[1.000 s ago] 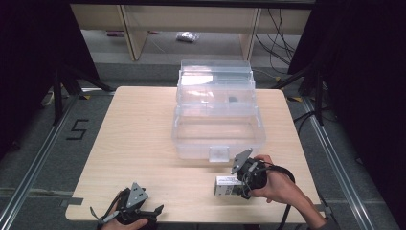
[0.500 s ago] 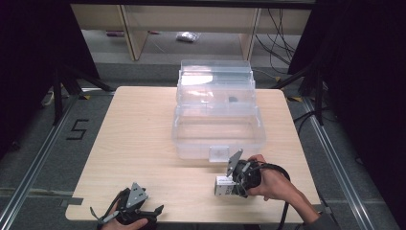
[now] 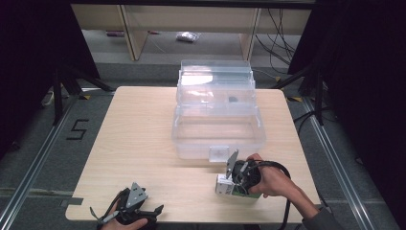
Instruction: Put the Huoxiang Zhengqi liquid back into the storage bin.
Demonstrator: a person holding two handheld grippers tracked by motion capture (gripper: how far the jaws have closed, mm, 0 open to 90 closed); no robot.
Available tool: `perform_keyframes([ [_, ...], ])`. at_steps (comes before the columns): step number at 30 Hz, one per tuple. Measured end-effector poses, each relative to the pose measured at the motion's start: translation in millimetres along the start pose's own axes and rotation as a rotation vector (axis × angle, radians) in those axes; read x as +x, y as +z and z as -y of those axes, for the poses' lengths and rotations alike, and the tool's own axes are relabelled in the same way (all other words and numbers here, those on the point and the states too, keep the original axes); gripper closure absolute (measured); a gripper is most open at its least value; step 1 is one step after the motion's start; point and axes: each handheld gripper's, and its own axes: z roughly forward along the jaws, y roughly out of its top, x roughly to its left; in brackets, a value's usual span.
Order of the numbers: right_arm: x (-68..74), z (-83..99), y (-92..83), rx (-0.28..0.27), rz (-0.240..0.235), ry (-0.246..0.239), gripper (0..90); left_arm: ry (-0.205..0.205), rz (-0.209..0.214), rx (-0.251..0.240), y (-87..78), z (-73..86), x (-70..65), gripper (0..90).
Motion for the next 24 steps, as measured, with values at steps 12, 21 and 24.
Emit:
perform_keyframes([
  [12,-6.2,-6.8,-14.5,-0.023,-0.031,-0.025,64.3,-0.029,-0.006,-0.026,2.0,0.1,-1.5,15.1],
  [21,-13.9,-14.5,-36.8,-0.047,-0.024,-0.050,64.3,-0.002,0.002,-0.002,-0.7,-0.2,0.1,15.1],
  [24,-13.8,-16.1,-42.6,-0.045,-0.028,-0.041,64.3,-0.012,-0.002,-0.011,0.1,0.1,-0.7,15.1],
])
